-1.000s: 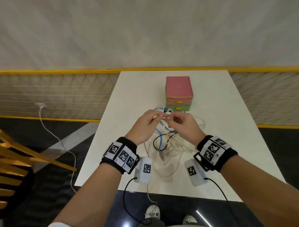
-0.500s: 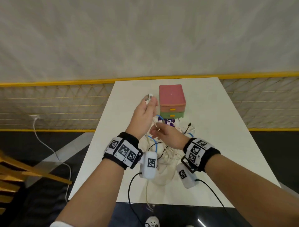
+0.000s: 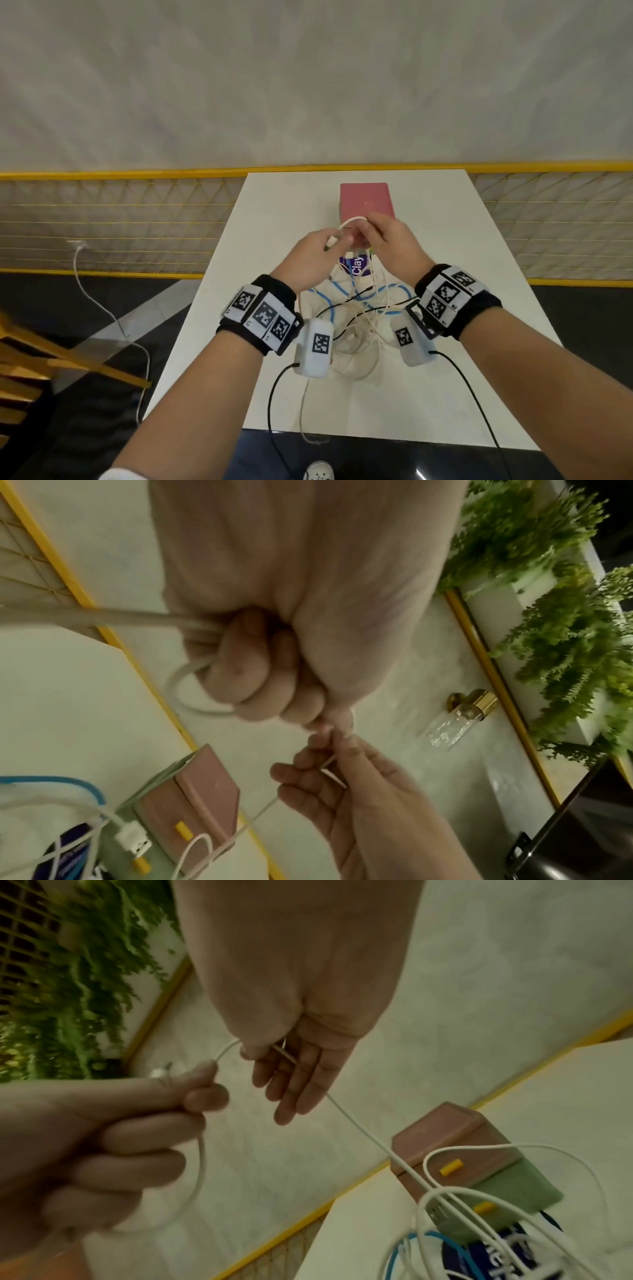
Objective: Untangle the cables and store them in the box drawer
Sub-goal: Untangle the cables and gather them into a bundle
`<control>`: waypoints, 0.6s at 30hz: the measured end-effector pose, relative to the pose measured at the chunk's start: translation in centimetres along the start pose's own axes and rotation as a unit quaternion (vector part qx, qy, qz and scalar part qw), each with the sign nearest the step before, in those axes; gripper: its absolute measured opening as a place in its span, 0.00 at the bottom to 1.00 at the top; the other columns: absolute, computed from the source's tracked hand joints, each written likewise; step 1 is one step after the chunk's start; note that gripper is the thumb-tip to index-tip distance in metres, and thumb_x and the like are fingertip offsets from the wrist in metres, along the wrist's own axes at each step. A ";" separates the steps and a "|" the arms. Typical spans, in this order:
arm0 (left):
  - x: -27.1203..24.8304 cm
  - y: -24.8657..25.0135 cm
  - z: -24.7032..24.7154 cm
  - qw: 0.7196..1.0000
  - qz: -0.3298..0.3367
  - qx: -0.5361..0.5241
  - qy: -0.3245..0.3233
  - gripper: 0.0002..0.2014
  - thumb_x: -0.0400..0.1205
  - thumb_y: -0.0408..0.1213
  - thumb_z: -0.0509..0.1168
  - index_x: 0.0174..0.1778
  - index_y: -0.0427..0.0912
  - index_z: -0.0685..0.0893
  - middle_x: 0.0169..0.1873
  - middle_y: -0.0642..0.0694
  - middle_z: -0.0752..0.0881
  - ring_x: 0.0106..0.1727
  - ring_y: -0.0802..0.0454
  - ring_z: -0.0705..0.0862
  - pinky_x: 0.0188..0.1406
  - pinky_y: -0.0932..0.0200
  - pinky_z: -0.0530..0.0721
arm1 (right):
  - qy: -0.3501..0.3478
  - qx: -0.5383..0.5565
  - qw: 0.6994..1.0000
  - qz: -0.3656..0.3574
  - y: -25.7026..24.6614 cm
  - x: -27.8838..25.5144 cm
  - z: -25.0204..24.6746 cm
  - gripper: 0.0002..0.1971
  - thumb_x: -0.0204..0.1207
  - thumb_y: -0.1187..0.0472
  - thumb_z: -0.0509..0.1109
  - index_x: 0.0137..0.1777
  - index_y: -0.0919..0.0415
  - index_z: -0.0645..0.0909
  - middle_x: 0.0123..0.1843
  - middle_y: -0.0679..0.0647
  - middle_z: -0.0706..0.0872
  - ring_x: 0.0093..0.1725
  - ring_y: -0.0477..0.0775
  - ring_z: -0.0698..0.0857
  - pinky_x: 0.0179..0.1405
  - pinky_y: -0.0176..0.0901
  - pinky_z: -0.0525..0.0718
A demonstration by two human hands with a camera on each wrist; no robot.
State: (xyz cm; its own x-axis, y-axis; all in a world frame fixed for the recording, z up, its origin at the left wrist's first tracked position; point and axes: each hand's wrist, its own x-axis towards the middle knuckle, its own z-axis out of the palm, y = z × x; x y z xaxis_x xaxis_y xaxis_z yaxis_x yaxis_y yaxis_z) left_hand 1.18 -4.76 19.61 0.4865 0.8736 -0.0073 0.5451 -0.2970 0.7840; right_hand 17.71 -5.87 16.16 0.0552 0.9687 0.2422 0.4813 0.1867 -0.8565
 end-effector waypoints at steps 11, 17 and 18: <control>1.7 0.3 -3.1 0.942 0.060 -0.095 0.315 0.25 0.87 0.38 0.62 0.80 0.49 0.66 0.35 0.65 0.74 0.29 0.62 0.75 0.40 0.66 0.78 | 0.011 -0.102 0.993 0.062 4.3 -1.0 -2.1 0.10 0.84 0.59 0.60 0.49 0.58 0.83 0.41 0.54 0.87 0.43 0.56 0.86 0.50 0.51 0.85; 2.1 1.2 1.5 0.994 0.067 0.065 0.060 0.16 0.88 0.47 0.58 0.68 0.45 0.76 0.42 0.49 0.87 0.40 0.51 0.86 0.39 0.62 0.76 | 0.027 -0.112 0.991 -0.064 -0.4 -0.1 -2.0 0.07 0.82 0.62 0.64 0.48 0.61 0.83 0.40 0.52 0.82 0.38 0.44 0.79 0.38 0.34 0.74; 2.3 1.2 1.7 0.994 0.062 0.068 0.064 0.14 0.89 0.47 0.57 0.62 0.41 0.78 0.35 0.50 0.84 0.34 0.51 0.82 0.37 0.58 0.74 | 0.031 -0.109 0.991 -0.071 -0.5 -0.2 -2.0 0.07 0.82 0.61 0.63 0.48 0.62 0.83 0.40 0.53 0.82 0.38 0.45 0.80 0.38 0.35 0.75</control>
State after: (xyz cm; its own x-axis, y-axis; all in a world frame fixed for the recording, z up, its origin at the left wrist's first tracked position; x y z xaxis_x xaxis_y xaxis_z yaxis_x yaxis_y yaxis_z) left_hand 4.14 -3.78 19.46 0.4700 0.8663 0.1695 0.5772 -0.4469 0.6835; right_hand 19.17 -6.44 17.48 0.0239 0.9221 0.3862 0.6657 0.2735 -0.6943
